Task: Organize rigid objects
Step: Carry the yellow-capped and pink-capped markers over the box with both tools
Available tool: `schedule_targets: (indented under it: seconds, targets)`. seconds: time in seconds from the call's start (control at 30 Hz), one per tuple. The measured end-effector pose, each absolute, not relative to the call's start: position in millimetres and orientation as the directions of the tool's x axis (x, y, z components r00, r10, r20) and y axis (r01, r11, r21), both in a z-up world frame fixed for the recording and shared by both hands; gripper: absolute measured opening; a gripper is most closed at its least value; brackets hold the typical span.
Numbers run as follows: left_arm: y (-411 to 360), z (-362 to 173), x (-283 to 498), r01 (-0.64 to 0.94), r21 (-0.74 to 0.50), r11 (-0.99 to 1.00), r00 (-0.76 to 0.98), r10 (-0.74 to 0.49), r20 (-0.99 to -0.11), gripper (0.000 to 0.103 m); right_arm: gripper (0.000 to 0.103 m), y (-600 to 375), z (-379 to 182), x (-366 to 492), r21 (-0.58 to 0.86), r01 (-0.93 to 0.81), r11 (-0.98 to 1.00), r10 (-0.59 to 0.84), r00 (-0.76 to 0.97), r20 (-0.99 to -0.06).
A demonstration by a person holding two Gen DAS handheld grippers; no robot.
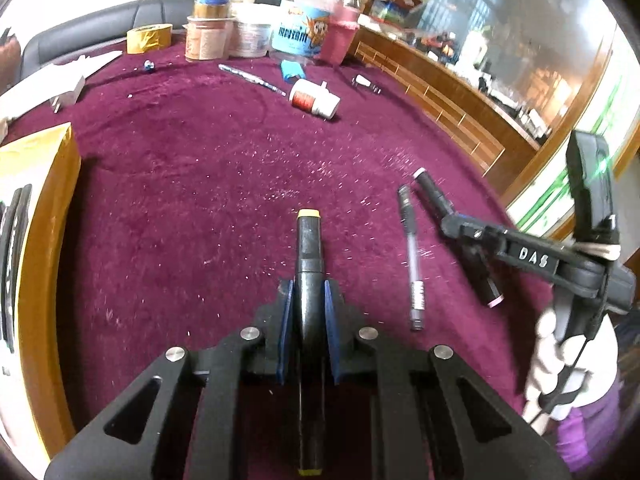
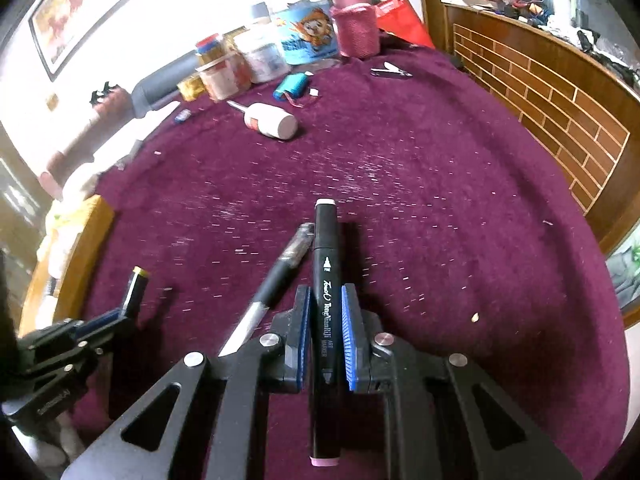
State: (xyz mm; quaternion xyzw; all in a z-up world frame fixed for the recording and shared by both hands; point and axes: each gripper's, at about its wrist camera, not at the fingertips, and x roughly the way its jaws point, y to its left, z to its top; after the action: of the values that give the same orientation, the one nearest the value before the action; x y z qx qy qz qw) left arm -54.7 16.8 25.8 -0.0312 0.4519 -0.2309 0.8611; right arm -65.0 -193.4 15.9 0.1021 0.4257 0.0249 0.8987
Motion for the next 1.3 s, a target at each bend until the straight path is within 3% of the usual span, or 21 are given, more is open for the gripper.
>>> schedule_targets:
  seconds: [0.37, 0.7, 1.03, 1.3]
  targets:
    - [65, 68, -91, 0.372, -0.466, 0.803, 0.543, -0.596, -0.591, 0.012, 0.013, -141, 47, -80, 0.276, -0.113, 0.954, 0.28, 0.657, -0.7]
    - [122, 103, -116, 0.366, -0.539, 0.759, 0.632, -0.628, -0.455, 0.012, 0.013, -73, 67, -88, 0.25, -0.258, 0.933, 0.359, 0.65, -0.67]
    - [220, 115, -153, 0.266, -0.576, 0.773, 0.719, -0.557, -0.416, 0.013, 0.013, 8, 81, -90, 0.308, -0.434, 0.846, 0.52, 0.551, -0.652]
    - [307, 81, -169, 0.057, -0.652, 0.756, 0.759, -0.458, -0.463, 0.013, 0.013, 92, 53, -82, 0.366, -0.526, 0.768, 0.601, 0.392, -0.697]
